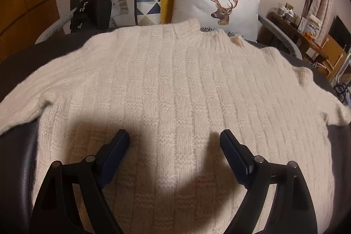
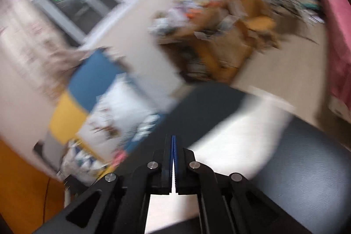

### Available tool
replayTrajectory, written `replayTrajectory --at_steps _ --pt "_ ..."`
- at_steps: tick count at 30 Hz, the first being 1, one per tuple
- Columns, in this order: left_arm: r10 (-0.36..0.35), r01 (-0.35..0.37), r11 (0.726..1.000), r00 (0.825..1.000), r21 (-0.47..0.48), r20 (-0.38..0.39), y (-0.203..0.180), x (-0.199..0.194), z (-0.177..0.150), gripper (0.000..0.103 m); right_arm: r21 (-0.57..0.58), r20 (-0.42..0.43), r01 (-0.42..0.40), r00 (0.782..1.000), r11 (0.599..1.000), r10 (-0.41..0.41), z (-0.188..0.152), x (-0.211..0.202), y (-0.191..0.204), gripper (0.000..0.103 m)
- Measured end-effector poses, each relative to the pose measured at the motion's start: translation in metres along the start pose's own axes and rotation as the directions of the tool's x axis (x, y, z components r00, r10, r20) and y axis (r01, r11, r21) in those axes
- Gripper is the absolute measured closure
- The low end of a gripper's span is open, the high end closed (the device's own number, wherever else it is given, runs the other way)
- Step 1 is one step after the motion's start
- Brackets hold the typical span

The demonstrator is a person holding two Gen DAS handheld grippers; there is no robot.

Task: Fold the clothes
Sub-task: 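Fold the held sleeve across the sweater body with the right gripper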

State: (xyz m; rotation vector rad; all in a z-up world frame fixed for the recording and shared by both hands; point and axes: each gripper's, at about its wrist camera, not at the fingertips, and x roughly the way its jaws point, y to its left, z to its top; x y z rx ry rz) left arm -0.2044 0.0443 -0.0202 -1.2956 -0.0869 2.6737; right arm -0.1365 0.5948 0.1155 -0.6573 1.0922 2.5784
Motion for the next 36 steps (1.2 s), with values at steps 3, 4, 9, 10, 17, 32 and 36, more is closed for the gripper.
replayTrajectory --at_steps 3,4,9,10,17,32,36 --pt "-0.077 0.078 0.995 0.997 -0.058 0.016 0.013 -0.015 -0.003 0.015 -0.126 -0.032 -0.131 0.991 0.983 0.128 -0.022 0.002 0.089 0.103" --pt "-0.089 0.091 0.993 0.996 -0.073 0.022 0.018 -0.02 -0.004 0.015 -0.161 -0.055 -0.163 0.986 0.974 0.156 -0.032 0.005 0.112 0.103" --pt "0.002 0.003 0.997 0.998 -0.078 0.062 0.046 -0.03 -0.007 0.015 -0.086 -0.177 -0.18 0.971 0.98 0.163 -0.066 0.035 0.112 0.076" --pt "0.026 -0.021 0.997 0.997 -0.07 0.069 0.049 -0.03 -0.007 0.015 -0.074 -0.194 -0.133 0.974 0.988 0.117 -0.07 0.039 0.098 0.076" --pt "0.113 -0.114 0.993 0.993 0.01 0.045 0.043 -0.011 -0.003 0.015 0.15 -0.239 0.307 0.934 0.94 -0.267 -0.053 0.028 -0.072 0.075" --pt "0.128 -0.128 0.99 0.992 0.057 0.005 0.033 0.004 -0.006 0.008 0.033 -0.178 0.553 0.823 0.832 -0.54 -0.022 0.071 -0.121 0.056" --pt "0.121 -0.121 0.991 0.993 0.054 0.004 0.034 0.006 -0.006 0.007 -0.143 -0.173 0.564 0.795 0.814 -0.581 -0.023 0.092 -0.1 0.093"
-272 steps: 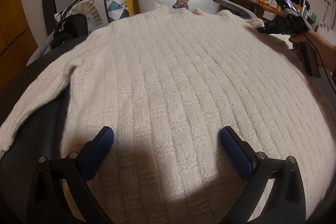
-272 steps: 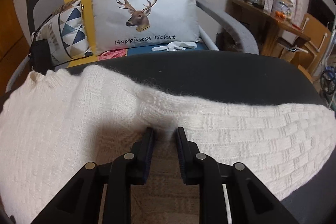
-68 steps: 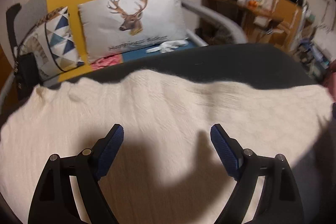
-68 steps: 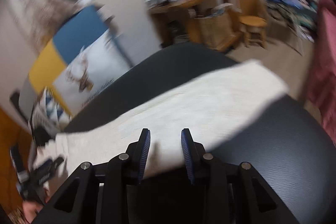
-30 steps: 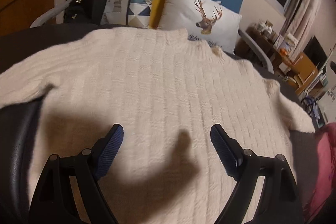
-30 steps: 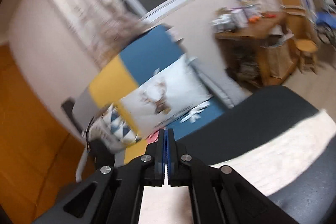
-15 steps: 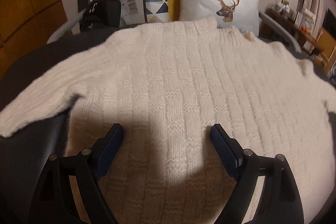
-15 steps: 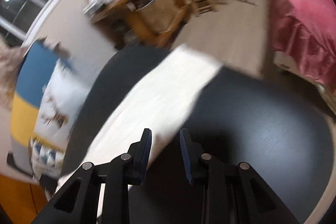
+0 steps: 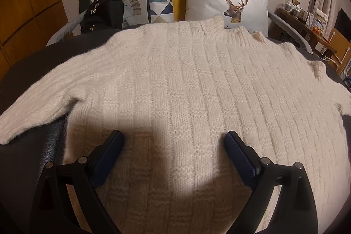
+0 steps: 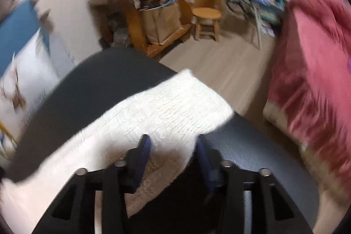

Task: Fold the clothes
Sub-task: 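Fold the held sleeve across the sweater body with the right gripper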

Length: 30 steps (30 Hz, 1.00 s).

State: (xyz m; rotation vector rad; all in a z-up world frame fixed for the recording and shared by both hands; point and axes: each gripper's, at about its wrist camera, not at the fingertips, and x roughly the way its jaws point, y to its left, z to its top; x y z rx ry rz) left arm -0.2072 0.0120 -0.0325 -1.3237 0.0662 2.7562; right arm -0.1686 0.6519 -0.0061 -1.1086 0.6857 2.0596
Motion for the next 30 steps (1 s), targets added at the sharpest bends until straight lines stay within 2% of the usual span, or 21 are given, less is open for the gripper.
replayTrajectory --at_steps 3,6,8,11,13,16,17,20,22,24,28,30 --pt "-0.008 0.008 1.0 1.0 -0.001 0.0 0.0 0.001 0.0 0.006 0.082 -0.009 -0.114 0.993 0.99 0.115 -0.003 -0.002 -0.003 0.093" --pt "-0.015 0.015 1.0 1.0 0.003 -0.002 -0.001 0.002 0.0 0.004 0.116 0.033 -0.199 0.98 0.973 0.197 -0.008 -0.016 0.003 0.093" --pt "-0.018 0.018 1.0 1.0 0.002 -0.002 -0.001 0.002 0.0 0.003 0.094 0.084 -0.258 0.964 0.962 0.251 -0.011 -0.037 0.019 0.093" --pt "-0.024 0.024 1.0 1.0 -0.002 -0.001 0.0 0.002 0.0 0.003 0.004 0.152 -0.38 0.915 0.925 0.375 -0.018 -0.086 0.069 0.093" --pt "-0.03 0.03 1.0 1.0 -0.007 0.001 0.0 0.001 0.0 0.003 -0.098 0.174 -0.451 0.87 0.887 0.461 -0.026 -0.123 0.113 0.093" --pt "-0.052 0.052 0.998 0.999 -0.024 0.01 0.003 0.0 -0.001 0.003 -0.274 0.168 -0.555 0.776 0.785 0.607 -0.058 -0.189 0.189 0.093" --pt "-0.063 0.064 0.997 0.998 -0.033 0.015 0.005 -0.001 -0.001 0.003 -0.33 0.15 -0.57 0.756 0.753 0.637 -0.074 -0.204 0.214 0.093" --pt "-0.1 0.102 0.993 0.994 -0.065 0.032 0.011 -0.003 -0.001 0.003 -0.483 0.086 -0.578 0.716 0.658 0.692 -0.124 -0.237 0.288 0.093" --pt "-0.121 0.124 0.989 0.992 -0.083 0.041 0.014 -0.004 -0.002 0.003 -0.539 0.041 -0.572 0.716 0.618 0.697 -0.161 -0.243 0.321 0.093" --pt "-0.138 0.142 0.985 0.989 -0.096 0.048 0.017 -0.005 -0.002 0.003 -0.568 -0.024 -0.575 0.727 0.588 0.687 -0.198 -0.237 0.355 0.093" --pt "-0.155 0.16 0.981 0.986 -0.109 0.056 0.019 -0.006 -0.003 0.003 -0.608 -0.132 -0.557 0.773 0.565 0.621 -0.26 -0.203 0.398 0.093" --pt "-0.158 0.164 0.98 0.986 -0.111 0.057 0.02 -0.006 -0.003 0.003 -0.6 -0.184 -0.576 0.775 0.555 0.605 -0.277 -0.183 0.405 0.093"
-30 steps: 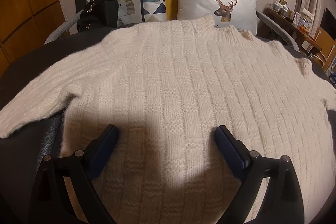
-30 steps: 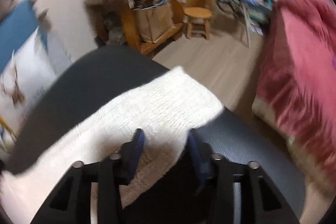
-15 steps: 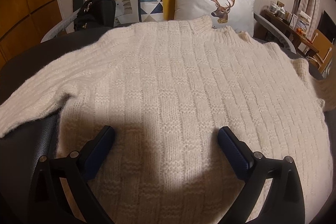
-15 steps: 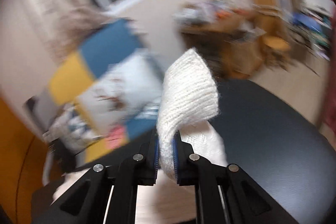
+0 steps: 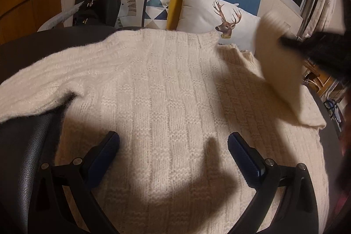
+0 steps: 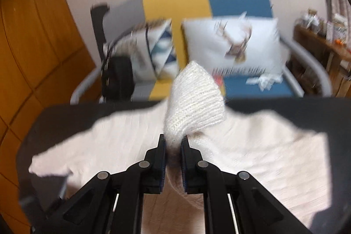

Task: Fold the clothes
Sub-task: 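Fold the held sleeve across the sweater body with the right gripper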

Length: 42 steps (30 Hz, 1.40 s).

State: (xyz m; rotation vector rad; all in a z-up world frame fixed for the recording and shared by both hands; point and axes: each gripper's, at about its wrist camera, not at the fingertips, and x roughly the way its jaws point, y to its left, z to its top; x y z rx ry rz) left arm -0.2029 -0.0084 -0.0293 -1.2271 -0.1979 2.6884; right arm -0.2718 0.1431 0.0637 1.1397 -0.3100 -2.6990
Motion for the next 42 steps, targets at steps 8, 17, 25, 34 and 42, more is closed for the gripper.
replayTrajectory --at_steps 8,17,25,34,42 --pt "0.012 -0.012 1.0 1.0 0.006 -0.005 -0.001 0.001 0.0 0.003 -0.041 -0.083 -0.106 0.991 0.993 0.103 -0.034 0.041 0.008 0.091" --pt "0.0 0.0 1.0 1.0 -0.009 -0.001 0.002 -0.003 0.0 0.002 -0.033 -0.048 -0.157 0.987 0.987 0.155 -0.054 -0.02 -0.02 0.078" --pt "-0.041 0.06 0.994 0.978 -0.089 0.204 -0.014 -0.042 0.028 0.002 0.324 0.059 -0.047 0.998 0.945 0.029 -0.111 -0.114 -0.15 0.091" --pt "0.153 -0.161 0.987 0.969 0.026 0.193 -0.051 0.018 0.061 0.002 0.344 -0.005 0.019 1.0 0.939 -0.018 -0.122 -0.098 -0.183 0.093" --pt "0.208 -0.205 0.976 0.977 0.071 -0.035 -0.047 0.077 0.062 0.0 0.357 0.009 0.257 0.96 0.898 -0.278 -0.105 -0.073 -0.202 0.102"
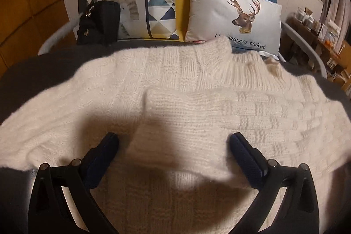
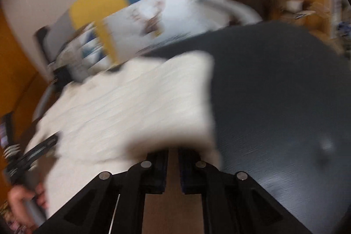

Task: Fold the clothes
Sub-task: 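Fold the held sleeve across the sweater body with the right gripper, then open the right gripper to release the sleeve and withdraw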

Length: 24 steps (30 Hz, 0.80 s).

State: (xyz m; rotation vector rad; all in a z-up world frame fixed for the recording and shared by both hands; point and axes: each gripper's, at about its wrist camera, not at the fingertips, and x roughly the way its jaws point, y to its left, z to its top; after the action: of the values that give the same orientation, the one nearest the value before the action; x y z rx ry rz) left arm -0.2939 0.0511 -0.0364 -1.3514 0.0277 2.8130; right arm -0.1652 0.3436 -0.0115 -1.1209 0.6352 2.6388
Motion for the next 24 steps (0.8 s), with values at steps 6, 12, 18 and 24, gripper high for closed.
replayTrajectory --at_steps 6,12,18,24 --pt "-0.023 0.023 1.0 1.0 -0.009 0.004 0.004 0.004 -0.003 0.0 0.194 -0.006 -0.054 0.998 0.979 0.056 -0.004 0.003 -0.044 0.103" --pt "-0.031 0.032 0.999 0.999 -0.017 0.01 0.003 0.001 -0.005 0.0 0.144 -0.021 -0.294 0.954 0.945 0.3 -0.013 -0.036 -0.044 0.093" --pt "-0.028 0.028 0.999 1.0 -0.016 0.014 0.002 0.001 -0.006 0.0 0.007 0.037 -0.254 0.966 0.967 0.254 0.027 -0.021 -0.013 0.093" --pt "-0.028 0.028 0.999 0.999 -0.016 0.016 0.002 0.003 -0.007 0.0 -0.046 -0.04 -0.094 0.995 0.994 0.093 0.05 0.054 -0.012 0.103"
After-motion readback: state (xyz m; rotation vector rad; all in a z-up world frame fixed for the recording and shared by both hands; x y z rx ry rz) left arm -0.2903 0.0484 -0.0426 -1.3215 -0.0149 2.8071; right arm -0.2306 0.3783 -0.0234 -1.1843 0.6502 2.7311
